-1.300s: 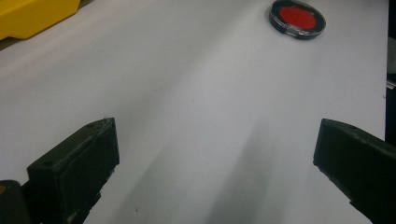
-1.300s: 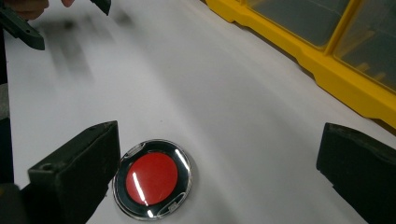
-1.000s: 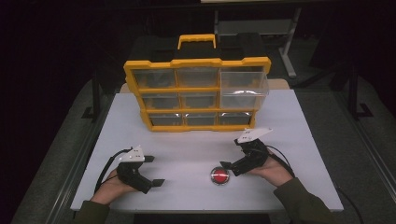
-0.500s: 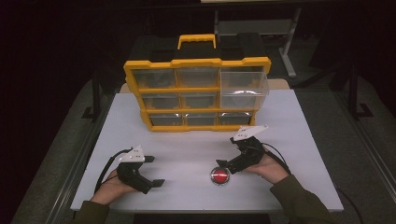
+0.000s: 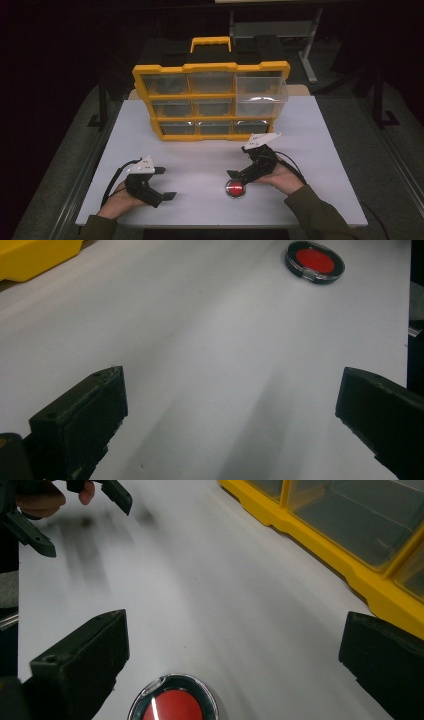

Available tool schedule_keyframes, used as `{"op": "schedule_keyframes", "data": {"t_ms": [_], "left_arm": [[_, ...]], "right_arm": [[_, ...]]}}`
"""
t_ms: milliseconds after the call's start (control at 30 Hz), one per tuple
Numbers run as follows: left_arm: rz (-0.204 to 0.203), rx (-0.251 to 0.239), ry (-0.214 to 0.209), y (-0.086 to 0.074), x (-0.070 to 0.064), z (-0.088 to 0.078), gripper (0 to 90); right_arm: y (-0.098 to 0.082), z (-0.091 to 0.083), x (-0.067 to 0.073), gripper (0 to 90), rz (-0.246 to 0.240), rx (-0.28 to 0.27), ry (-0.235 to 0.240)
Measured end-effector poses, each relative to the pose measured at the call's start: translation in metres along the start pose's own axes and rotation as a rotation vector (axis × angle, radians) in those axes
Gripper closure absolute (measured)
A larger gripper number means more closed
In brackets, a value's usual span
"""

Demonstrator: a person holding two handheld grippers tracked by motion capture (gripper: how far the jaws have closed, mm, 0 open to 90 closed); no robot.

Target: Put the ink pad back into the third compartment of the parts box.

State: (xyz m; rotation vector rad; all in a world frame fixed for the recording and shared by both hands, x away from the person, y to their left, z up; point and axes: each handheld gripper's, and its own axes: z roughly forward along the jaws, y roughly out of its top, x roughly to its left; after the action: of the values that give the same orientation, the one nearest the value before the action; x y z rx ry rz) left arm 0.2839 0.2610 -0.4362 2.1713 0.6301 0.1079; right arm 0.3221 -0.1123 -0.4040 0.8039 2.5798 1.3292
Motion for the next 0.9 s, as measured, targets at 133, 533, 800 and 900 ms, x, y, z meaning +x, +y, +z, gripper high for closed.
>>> {"op": "schedule_keyframes", "data": {"t_ms": [133, 533, 800, 900], "left_arm": [[0.001, 0.0, 0.0, 0.0, 0.0, 0.0, 0.0], [0.0, -0.001, 0.0, 0.0, 0.0, 0.0, 0.0], [0.0, 0.0, -0.002, 0.0, 0.0, 0.0, 0.0], [0.001, 0.0, -0.002, -0.001, 0.001, 0.0, 0.0]], "right_arm": [[0.002, 0.003, 0.001, 0.0, -0.005, 0.003, 0.006], [0.01, 0.011, 0.004, 0.0, -0.022, 0.007, 0.02], [0.014, 0.017, 0.008, 0.0, -0.034, 0.009, 0.036], [0.014, 0.018, 0.01, 0.0, -0.041, 0.01, 0.04]]}}
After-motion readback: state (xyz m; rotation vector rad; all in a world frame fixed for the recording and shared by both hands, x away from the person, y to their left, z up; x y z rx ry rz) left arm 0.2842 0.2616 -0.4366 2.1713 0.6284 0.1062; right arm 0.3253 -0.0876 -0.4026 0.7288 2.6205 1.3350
